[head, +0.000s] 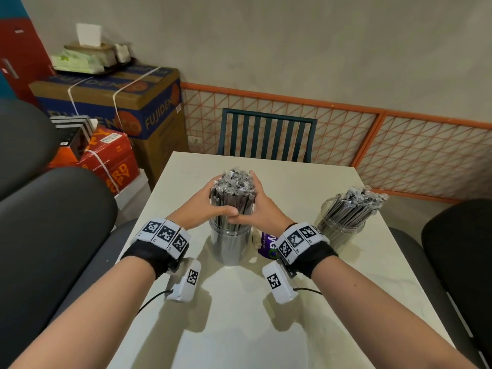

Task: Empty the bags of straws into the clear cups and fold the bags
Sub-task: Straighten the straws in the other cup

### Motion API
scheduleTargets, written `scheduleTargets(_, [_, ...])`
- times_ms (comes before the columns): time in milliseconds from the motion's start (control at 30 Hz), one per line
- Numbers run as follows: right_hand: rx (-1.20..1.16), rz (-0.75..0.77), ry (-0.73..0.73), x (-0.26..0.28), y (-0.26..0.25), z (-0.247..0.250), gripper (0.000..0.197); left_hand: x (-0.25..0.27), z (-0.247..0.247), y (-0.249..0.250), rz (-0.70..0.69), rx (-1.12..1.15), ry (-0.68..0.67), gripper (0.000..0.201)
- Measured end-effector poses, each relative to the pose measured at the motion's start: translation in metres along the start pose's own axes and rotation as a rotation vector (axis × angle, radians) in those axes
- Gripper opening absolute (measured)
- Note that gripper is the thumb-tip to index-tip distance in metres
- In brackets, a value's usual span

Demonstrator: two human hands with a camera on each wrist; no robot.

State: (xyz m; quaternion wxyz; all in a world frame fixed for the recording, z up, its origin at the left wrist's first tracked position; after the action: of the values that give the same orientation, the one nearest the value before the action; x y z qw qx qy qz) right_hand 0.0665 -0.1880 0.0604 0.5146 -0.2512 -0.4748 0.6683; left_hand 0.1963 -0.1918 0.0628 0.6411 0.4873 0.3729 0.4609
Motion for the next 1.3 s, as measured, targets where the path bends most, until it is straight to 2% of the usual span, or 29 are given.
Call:
scheduleTargets(133, [0.051, -0.056, -0.046, 0.001, 0.015, 0.000, 0.127, 0.008, -0.001, -0.012, 0.054, -0.088, -0.002, 0.095])
scheduleTargets(300, [0.024, -0.083, -0.037, -0.001, 0.022, 0.002, 0.127, 0.008, -0.002, -0.013, 0.059, -0.100, 0.000, 0.093])
scheduleTargets(367, [0.050, -0.068, -0.029, -0.003, 0.019, 0.002, 0.119, 0.007, -0.007, -0.008, 0.044, -0.078, -0.013, 0.087])
scheduleTargets(500, [0.113, 0.005, 0.021, -0.002, 0.002, 0.003, 0.084, 0.001, -0.011, -0.001, 0.010, -0.054, -0.021, 0.080])
scheduleTargets(567, [0.120, 0.039, 0.039, -0.003, -0.005, 0.005, 0.080, -0.001, -0.007, 0.000, 0.017, -0.037, -0.025, 0.081])
scheduleTargets(667, [0.129, -0.003, -0.021, -0.002, 0.003, 0.004, 0.092, 0.002, -0.006, -0.003, 0.044, -0.063, -0.078, 0.086])
scheduleTargets(767, [0.114, -0.045, -0.062, 0.000, 0.016, 0.001, 0.104, 0.007, -0.004, -0.006, 0.076, -0.108, -0.055, 0.087])
scheduleTargets(1000, [0.105, -0.054, -0.060, 0.003, 0.019, 0.004, 0.107, 0.012, -0.003, -0.007, 0.091, -0.133, -0.016, 0.089])
scheduleTargets(1067, [0.117, -0.055, -0.059, 0.005, 0.018, 0.005, 0.107, 0.016, -0.002, -0.009, 0.101, -0.138, -0.021, 0.095])
scheduleTargets(1133, [0.136, -0.063, -0.055, 0.007, 0.018, 0.006, 0.105, 0.020, 0.003, -0.016, 0.138, -0.149, -0.033, 0.110])
scheduleTargets(1200, [0.159, -0.077, -0.047, 0.008, 0.019, 0.007, 0.104, 0.026, 0.008, -0.025, 0.196, -0.193, -0.051, 0.131])
scheduleTargets(1300, [0.190, -0.120, -0.026, 0.013, 0.023, 0.012, 0.102, 0.039, 0.015, -0.039, 0.311, -0.267, -0.092, 0.145])
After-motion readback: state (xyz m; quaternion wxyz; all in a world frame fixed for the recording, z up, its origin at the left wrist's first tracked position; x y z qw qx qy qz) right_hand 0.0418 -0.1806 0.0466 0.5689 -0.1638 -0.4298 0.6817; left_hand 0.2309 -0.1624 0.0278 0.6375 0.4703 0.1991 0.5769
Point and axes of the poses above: each hand's wrist, its own x-axis away from the middle knuckle, its own z-axis out of the back of the hand, y = z × x, the point moved 7 cm from there along -x, towards the middle knuckle, and after that the axes turned 4 degrees about -z, right-handed, at the moved point
